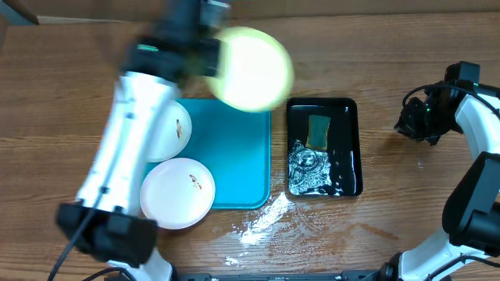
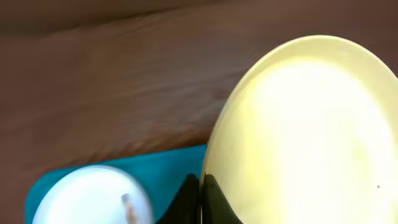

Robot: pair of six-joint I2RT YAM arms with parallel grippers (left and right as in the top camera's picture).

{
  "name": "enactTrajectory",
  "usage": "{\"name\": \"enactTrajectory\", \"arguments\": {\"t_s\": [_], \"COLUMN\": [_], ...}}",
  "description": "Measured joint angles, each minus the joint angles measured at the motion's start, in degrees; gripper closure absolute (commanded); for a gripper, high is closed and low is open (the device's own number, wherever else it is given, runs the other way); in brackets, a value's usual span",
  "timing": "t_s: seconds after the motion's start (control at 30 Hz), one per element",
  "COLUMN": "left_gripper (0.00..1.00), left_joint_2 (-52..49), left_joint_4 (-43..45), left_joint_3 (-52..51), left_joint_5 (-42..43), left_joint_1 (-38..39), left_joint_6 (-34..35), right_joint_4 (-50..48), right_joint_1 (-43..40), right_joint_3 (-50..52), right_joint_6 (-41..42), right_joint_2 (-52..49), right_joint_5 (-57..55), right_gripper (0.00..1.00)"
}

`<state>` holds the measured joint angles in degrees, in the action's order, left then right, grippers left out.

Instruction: Clean dirty plates on tray and stack at the side

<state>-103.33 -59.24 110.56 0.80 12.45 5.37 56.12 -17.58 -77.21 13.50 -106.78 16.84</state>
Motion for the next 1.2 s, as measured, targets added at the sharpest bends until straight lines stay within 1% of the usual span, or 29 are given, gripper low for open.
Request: {"name": "enactTrajectory", "arguments": {"t_s": [0.07, 0.13, 0.17, 0.27, 0.37, 0.4, 0.43, 0.47, 0.53, 0.6, 0.67, 0.8, 0.87, 0.97, 1.07, 1.1, 1.13, 1.17, 1.2], "left_gripper": [0.96, 0.96, 0.96, 0.96, 0.96, 0.96, 0.96, 0.96, 0.96, 0.96, 0.96, 0.96, 0.96, 0.96, 0.95, 0.88, 0.78, 0.63, 0.60], "left_joint_2": [0.00, -0.20, -0.42, -3.39, -9.01, -12.41, -15.21, -16.98, -20.55, -22.67, -24.11, -24.90, -25.03, -25.07, -25.07, -25.07, -25.07, -25.07, -25.07], "left_joint_4": [-2.21, -3.19, -3.39, -3.26, -1.57, -1.03, -0.76, -0.70, 0.11, 1.70, 3.61, 5.25, 5.79, 7.41, 8.07, 8.09, 8.07, 8.04, 8.07], "left_joint_3": [0.17, 0.17, 0.17, 0.50, 0.52, 0.52, 0.52, 0.48, 0.48, 0.48, 0.48, 0.48, 0.48, 0.48, 0.48, 0.48, 0.48, 0.48, 0.48], "left_joint_5": [6.01, 9.77, 10.67, 12.98, 13.09, 12.48, 11.80, 11.06, 9.46, 8.59, 7.56, 4.83, 3.34, 0.20, -2.64, -3.52, -3.87, -4.13, -4.50], "left_joint_1": [-11.23, -24.46, -28.28, -37.27, -42.82, -44.70, -45.81, -46.36, -47.15, -48.15, -48.96, -49.72, -49.96, -49.99, -49.99, -49.99, -49.99, -49.99, -49.99], "left_joint_6": [0.72, 1.40, 1.75, 2.27, 2.93, 3.32, 3.54, 3.67, 3.82, 4.00, 4.20, 4.22, 4.22, 4.22, 4.22, 4.22, 4.22, 4.26, 4.63], "right_joint_4": [0.04, -0.15, -0.20, -0.28, -0.37, -0.35, -0.33, -0.35, -0.72, -1.88, -1.01, 4.52, 6.86, 8.79, 11.23, 11.47, 11.47, 11.45, 11.47], "right_joint_1": [0.00, 0.00, 0.00, 0.00, 0.00, 0.00, 0.00, 0.00, 0.00, 0.00, 0.00, 0.22, 0.92, 4.13, 12.41, 16.06, 18.32, 21.35, 23.56], "right_joint_3": [0.00, 0.00, 0.00, 0.00, 0.00, 0.00, 0.00, 0.00, 0.00, -0.07, -1.55, -10.54, -16.11, -18.93, -18.88, -18.88, -18.88, -18.88, -18.88], "right_joint_6": [0.00, -0.02, -0.02, 0.00, -0.02, 0.00, 0.00, 0.09, -0.02, -0.02, -0.02, -0.07, -0.07, -0.24, -1.84, -2.21, -2.29, -2.45, -2.64], "right_joint_2": [0.00, 0.00, 0.00, 0.00, 0.00, 0.00, 0.00, 0.00, 0.00, 0.00, -0.15, -0.68, -0.63, -0.59, -0.59, -0.59, -0.59, -0.59, -0.59], "right_joint_5": [-0.13, -0.13, -0.13, -0.13, -0.13, -0.13, -0.13, -0.13, -0.13, -0.15, -0.13, -0.22, -0.33, -0.31, 0.37, 0.55, 0.55, 0.70, 0.79], "right_gripper": [0.87, 0.87, 0.87, 0.87, 0.87, 0.86, 0.83, 0.83, 0.83, 0.83, 0.83, 0.83, 0.81, 0.76, 0.76, 0.76, 0.76, 0.75, 0.75]}}
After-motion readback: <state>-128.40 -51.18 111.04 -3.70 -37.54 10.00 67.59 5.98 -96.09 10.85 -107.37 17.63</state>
